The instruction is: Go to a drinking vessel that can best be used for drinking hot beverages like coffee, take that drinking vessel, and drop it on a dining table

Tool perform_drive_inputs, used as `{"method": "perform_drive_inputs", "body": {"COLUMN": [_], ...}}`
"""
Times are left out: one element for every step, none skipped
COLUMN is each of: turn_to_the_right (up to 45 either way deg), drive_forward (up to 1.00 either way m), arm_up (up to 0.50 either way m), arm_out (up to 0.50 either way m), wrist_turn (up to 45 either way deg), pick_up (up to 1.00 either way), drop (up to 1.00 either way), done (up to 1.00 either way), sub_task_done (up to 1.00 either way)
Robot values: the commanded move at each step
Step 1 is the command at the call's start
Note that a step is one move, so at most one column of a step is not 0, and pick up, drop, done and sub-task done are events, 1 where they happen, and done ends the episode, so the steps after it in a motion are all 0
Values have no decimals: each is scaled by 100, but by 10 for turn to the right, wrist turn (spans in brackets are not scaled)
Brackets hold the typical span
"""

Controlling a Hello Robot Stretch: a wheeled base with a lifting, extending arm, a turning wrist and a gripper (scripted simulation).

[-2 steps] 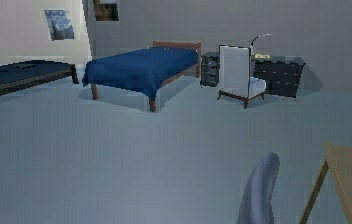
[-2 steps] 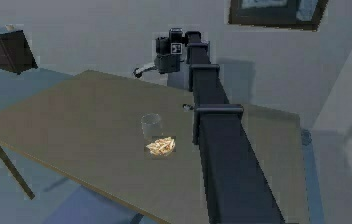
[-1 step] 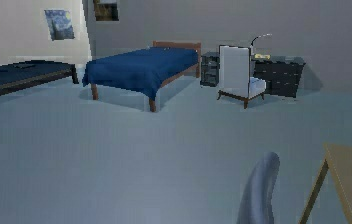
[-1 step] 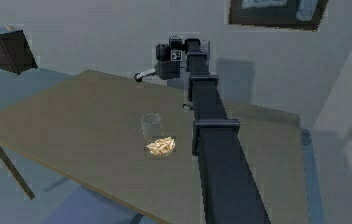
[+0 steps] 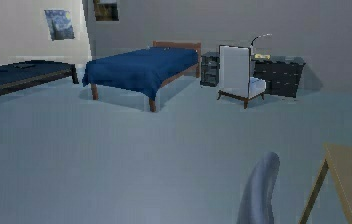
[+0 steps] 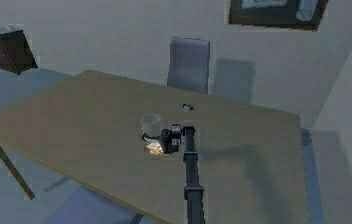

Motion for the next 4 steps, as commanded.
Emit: {"method": "perform_drive_inputs", "body": {"turn_to_the_right": [0, 0, 0, 0], "drive_forward": [0, 0, 0, 0], "arm_up": [0, 10, 24, 0], "arm_out": [0, 0, 0, 0], "wrist_turn": [0, 0, 0, -450], "pick_up": [100, 0, 0, 0], "drop": [0, 0, 0, 0], "done": [0, 0, 0, 0], "sub_task_done": [0, 0, 0, 0]}}
